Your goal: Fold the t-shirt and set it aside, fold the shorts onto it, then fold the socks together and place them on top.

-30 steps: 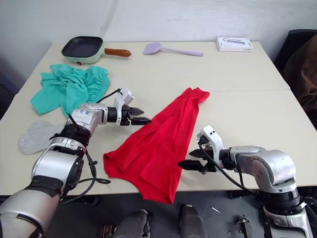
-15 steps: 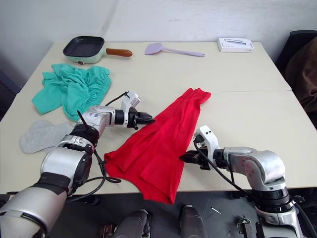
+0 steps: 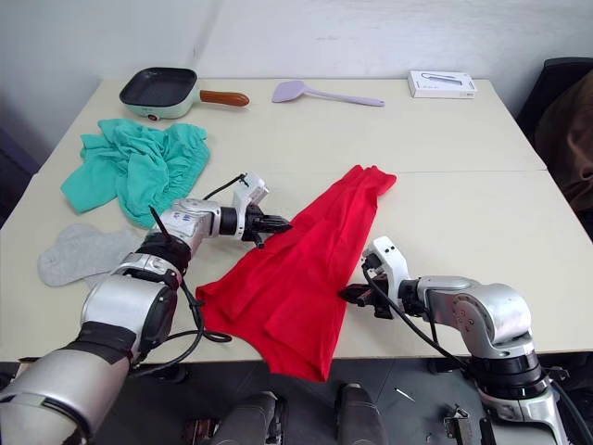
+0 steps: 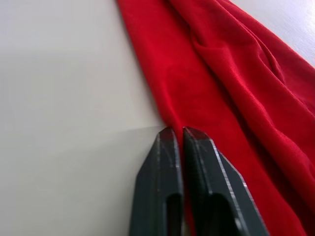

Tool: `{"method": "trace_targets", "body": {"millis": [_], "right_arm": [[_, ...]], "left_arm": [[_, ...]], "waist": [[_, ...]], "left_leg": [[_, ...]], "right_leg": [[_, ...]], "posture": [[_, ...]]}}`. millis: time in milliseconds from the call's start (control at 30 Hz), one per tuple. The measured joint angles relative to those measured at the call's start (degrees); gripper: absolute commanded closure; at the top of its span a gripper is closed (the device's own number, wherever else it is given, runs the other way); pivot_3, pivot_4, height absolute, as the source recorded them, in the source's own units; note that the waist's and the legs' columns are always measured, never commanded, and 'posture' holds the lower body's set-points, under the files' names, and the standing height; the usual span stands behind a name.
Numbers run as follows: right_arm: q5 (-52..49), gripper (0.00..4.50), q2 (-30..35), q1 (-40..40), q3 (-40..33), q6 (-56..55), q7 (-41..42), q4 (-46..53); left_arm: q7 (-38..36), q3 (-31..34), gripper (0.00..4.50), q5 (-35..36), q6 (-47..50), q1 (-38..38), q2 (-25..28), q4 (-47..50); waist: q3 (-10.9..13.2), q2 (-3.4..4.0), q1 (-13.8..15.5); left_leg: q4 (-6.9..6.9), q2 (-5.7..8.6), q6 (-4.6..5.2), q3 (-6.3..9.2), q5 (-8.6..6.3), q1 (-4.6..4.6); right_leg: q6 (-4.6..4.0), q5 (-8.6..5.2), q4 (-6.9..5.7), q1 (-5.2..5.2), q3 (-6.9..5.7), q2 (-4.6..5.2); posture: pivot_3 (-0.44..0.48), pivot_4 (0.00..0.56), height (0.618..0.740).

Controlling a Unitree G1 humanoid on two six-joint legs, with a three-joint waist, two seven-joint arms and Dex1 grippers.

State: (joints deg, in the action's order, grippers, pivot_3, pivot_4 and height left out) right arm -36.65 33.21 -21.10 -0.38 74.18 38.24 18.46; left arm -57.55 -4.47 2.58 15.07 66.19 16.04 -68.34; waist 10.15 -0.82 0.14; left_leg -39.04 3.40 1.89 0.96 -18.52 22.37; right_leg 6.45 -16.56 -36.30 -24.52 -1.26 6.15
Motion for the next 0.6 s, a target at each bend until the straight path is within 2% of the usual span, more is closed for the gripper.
{"method": "trace_targets", "body": {"millis": [233, 400, 467, 600], "right_arm": [[0.0, 4.5, 0.8, -1.4, 1.7, -2.4, 2.2, -3.1], [1.4, 4.5, 3.8, -6.2, 7.0, -6.3, 6.8, -8.5], [3.1, 4.5, 4.8, -10.2, 10.4, -9.4, 10.0, -13.5], [5.8, 4.5, 5.8, -14.7, 13.4, -13.6, 14.2, -20.3]], "left_arm": [[-0.3, 3.5, 4.48, 1.4, 1.9, -1.1, 0.7, 0.6], [2.5, 7.9, 4.48, 4.0, 2.6, -6.7, 4.1, 5.6], [4.7, 10.8, 4.48, 6.1, 5.4, -11.2, 6.2, 12.3], [8.6, 14.3, 4.48, 9.6, 11.2, -19.1, 6.9, 24.5]], "waist": [[0.0, 0.0, -0.3], [0.0, 0.0, -0.5], [0.0, 0.0, -0.9], [0.0, 0.0, -0.5]], "left_leg": [[-0.01, -0.01, 0.0, -0.05, 0.0, -0.01], [-0.04, -0.06, -0.03, -0.09, 0.02, -0.05], [-0.05, -0.04, -0.02, -0.13, 0.02, -0.07], [-0.07, -0.03, -0.02, -0.01, 0.02, -0.05]], "right_leg": [[0.0, 0.0, -0.01, -0.01, 0.0, -0.01], [0.0, 0.0, -0.13, -0.06, 0.03, -0.01], [0.0, 0.0, -0.14, -0.05, 0.11, 0.03], [-0.01, 0.0, -0.16, -0.03, 0.26, 0.1]], "posture": [[0.0, 0.15, 0.74], [0.0, 0.15, 0.74], [0.0, 0.15, 0.74], [0.0, 0.15, 0.74]]}}
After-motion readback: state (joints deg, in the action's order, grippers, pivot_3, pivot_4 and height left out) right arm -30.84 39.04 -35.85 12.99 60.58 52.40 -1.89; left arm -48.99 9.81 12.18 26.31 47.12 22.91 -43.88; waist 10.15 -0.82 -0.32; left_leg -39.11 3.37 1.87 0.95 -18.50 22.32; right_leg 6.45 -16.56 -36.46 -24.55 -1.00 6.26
